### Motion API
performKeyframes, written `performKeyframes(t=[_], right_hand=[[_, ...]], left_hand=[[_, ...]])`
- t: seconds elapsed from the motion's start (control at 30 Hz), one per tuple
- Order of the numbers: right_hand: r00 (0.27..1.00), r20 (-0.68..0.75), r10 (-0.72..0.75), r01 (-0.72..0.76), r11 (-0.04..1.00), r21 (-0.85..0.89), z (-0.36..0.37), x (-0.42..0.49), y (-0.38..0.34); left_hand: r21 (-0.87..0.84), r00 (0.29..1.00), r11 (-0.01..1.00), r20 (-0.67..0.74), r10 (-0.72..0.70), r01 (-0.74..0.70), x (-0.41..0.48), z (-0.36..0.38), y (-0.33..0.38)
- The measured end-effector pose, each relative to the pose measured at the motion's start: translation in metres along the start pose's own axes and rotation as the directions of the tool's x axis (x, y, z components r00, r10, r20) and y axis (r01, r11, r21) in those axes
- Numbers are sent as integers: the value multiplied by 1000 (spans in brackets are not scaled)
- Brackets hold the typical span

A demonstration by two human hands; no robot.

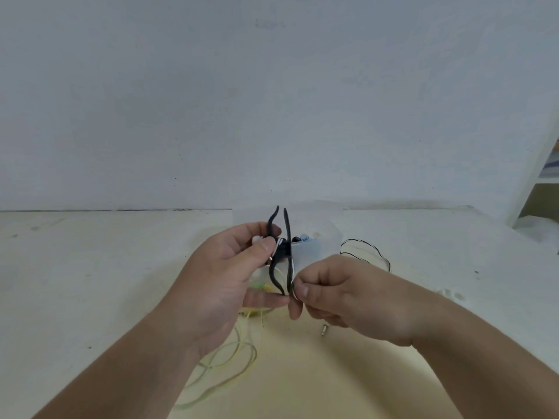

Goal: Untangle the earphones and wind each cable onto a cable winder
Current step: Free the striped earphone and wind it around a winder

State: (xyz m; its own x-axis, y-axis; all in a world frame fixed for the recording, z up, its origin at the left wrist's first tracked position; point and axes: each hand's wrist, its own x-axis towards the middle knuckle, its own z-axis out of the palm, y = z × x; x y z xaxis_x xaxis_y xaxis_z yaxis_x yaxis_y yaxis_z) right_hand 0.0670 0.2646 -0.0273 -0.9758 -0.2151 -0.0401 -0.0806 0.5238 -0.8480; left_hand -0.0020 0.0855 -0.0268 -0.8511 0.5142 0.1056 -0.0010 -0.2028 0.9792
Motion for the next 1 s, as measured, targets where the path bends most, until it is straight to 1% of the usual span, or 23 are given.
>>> performKeyframes(t=[0.07, 0.13, 0.23, 0.3, 0.47, 0.6, 0.73, 0.8, 0.87, 0.9, 0.93, 0.97, 1.0], right_hand=[[1000, -1, 19, -19, 999, -38, -1, -1, 0], [999, -25, 47, -48, 998, -51, -1, 0, 1], [993, -100, 71, -76, 996, -54, -1, 1, 3], [991, -114, 73, -78, 996, -41, 2, 1, 3], [997, -38, 60, -58, 997, 50, 8, 2, -1], [999, 32, 36, -40, 992, 124, 1, -2, -5], [999, 52, 1, -4, 999, 47, -6, -9, -13], [998, 58, -13, 8, 997, 78, -7, -11, -14], [996, 83, -45, 32, 988, 150, -6, -11, -16], [993, 93, -69, 51, 982, 180, -5, -10, -16], [991, 91, -94, 74, 976, 205, -4, -10, -16], [990, 70, -121, 102, 968, 228, -4, -9, -16], [990, 30, -141, 129, 961, 246, -6, -9, -16]], left_hand=[[51, 1000, 999, 2, 12, -12, 2, -3, -1], [44, 1000, 999, -12, 14, -13, 4, -5, 0], [-66, 999, 998, -31, -11, 9, 4, -4, 2], [-116, 999, 993, -40, -13, 9, 4, -1, 0], [-134, 999, 991, -32, -10, 6, 4, 1, -6], [-155, 996, 988, -81, -26, 13, 4, -1, -2], [-164, 991, 985, -115, -69, 50, 5, -4, 3], [-149, 988, 987, -128, -80, 61, 6, -5, 3], [-74, 989, 997, -137, -48, 38, 4, -3, 1], [39, 988, 999, -152, 1, 5, 4, -2, -1], [198, 984, 979, -164, 71, -37, 3, -2, -4], [351, 981, 933, -144, 134, -76, 2, -1, -7], [461, 982, 881, -93, 162, -101, 2, -1, -9]])
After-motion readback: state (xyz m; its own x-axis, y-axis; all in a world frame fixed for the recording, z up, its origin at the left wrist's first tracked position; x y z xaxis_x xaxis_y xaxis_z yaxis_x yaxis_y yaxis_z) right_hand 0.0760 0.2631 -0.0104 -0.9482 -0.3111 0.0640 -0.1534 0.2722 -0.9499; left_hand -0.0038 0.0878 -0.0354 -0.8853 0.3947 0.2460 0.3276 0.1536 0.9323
